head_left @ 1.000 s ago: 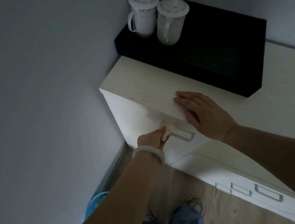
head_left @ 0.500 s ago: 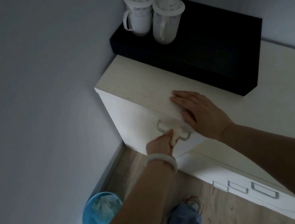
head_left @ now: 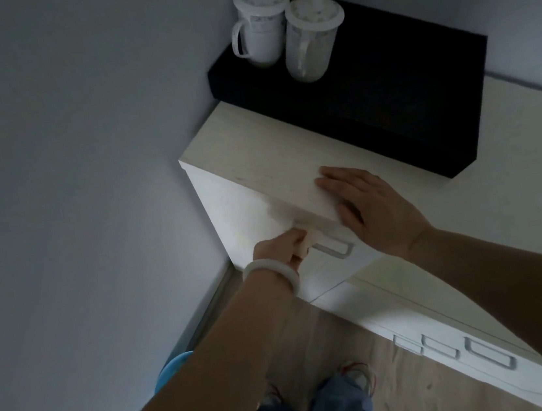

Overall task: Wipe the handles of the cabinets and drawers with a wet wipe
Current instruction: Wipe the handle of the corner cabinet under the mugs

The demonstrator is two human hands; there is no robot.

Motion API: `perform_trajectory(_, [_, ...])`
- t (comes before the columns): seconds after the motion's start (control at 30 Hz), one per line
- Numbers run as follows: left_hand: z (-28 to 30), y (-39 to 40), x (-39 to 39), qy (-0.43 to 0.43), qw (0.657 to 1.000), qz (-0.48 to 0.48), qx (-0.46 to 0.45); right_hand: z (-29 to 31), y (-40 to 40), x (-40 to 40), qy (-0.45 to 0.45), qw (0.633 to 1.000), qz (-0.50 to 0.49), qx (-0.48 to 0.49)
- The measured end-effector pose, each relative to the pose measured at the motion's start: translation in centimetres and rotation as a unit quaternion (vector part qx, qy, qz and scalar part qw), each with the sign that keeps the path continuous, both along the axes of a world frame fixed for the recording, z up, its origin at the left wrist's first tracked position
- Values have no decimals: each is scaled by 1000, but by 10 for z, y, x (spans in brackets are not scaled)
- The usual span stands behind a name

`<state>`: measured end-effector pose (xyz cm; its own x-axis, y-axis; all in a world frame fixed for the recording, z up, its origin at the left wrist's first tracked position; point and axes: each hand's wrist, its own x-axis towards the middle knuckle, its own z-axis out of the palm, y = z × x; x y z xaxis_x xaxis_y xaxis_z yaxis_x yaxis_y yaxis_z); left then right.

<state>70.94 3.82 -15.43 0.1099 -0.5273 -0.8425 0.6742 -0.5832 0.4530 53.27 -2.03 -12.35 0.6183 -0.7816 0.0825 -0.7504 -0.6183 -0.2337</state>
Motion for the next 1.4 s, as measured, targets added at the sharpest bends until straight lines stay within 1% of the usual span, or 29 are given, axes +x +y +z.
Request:
perform_trajectory(0.07, [-3, -1, -2, -27, 1000, -7, 3, 0, 0, 1, -3, 1000, 1, -1])
perform_trajectory(0.17, [-5, 7, -28, -63, 997, -36, 1, -2, -1, 1, -1, 1000, 2, -1])
perform_trajectory(0.23, [-2, 17, -50, -36, 999, -35, 7, -2, -1, 0, 2, 1000, 1, 2])
perform_trajectory(0.27, [3, 22, -57, -4, 1000, -13, 17, -2, -1, 0, 4, 1000, -2, 4])
perform_trajectory(0.3, [4, 24, -59, 7, 1000, 2, 23, -2, -1, 0, 6, 1000, -4, 5])
perform_trajectory(0.33, [4, 24, -57, -7, 1000, -4, 24, -1, -1, 0, 5, 1000, -3, 6])
perform_trajectory(0.37, [2, 23, -51, -43, 998, -35, 21, -1, -1, 0, 3, 1000, -2, 6])
perform_trajectory(0.43, [-4, 21, -33, -109, 991, -82, 8, 1, 0, 0, 0, 1000, -5, 7])
perform_trajectory(0.5, [-4, 18, -19, -137, 987, -85, -16, 2, 1, 0, 4, 1000, -8, 7])
perform_trajectory(0.63, [1, 13, -7, -130, 985, -91, -62, 1, 1, 1, -1, 1000, -3, 7])
perform_trajectory(0.73, [3, 13, 0, -161, 979, -86, -95, 1, 0, 1, 2, 1000, -3, 3])
perform_trajectory(0.8, [4, 17, 4, -176, 975, -67, -120, 1, 1, 1, 5, 1000, -3, -3])
perform_trajectory(0.87, [8, 23, 4, -163, 974, -37, -151, 1, 0, 1, 5, 1000, -3, -5])
perform_trajectory(0.93, [11, 27, 5, -199, 963, -34, -176, 1, 0, 0, 5, 1000, -2, -7])
perform_trajectory(1.0, [11, 29, 6, -232, 956, -49, -175, 2, 0, 1, 3, 1000, -1, -12])
perform_trajectory(1.03, [10, 28, 7, -231, 959, -57, -154, 2, 0, 1, 3, 1000, 0, -14])
perform_trajectory(1.07, [11, 28, 7, -212, 967, -56, -126, 2, 1, 1, 2, 1000, 0, -14])
perform_trajectory(1.1, [11, 28, 8, -176, 979, -51, -94, 2, 1, 1, 3, 1000, -1, -14])
perform_trajectory(1.17, [14, 29, 6, -62, 996, -23, -60, 2, 0, 1, 5, 1000, -3, -12])
perform_trajectory(1.23, [20, 28, 4, 36, 998, 12, -53, 2, 0, 1, 8, 1000, -4, -10])
perform_trajectory(1.27, [21, 26, 3, 59, 997, 23, -49, 2, 0, 1, 8, 1000, -4, -9])
perform_trajectory(1.33, [21, 20, 1, 64, 997, 34, -38, 3, 0, 2, 5, 1000, -3, -9])
perform_trajectory(1.4, [20, 16, -6, 46, 998, 39, -20, 3, 1, 1, 2, 1000, -3, -9])
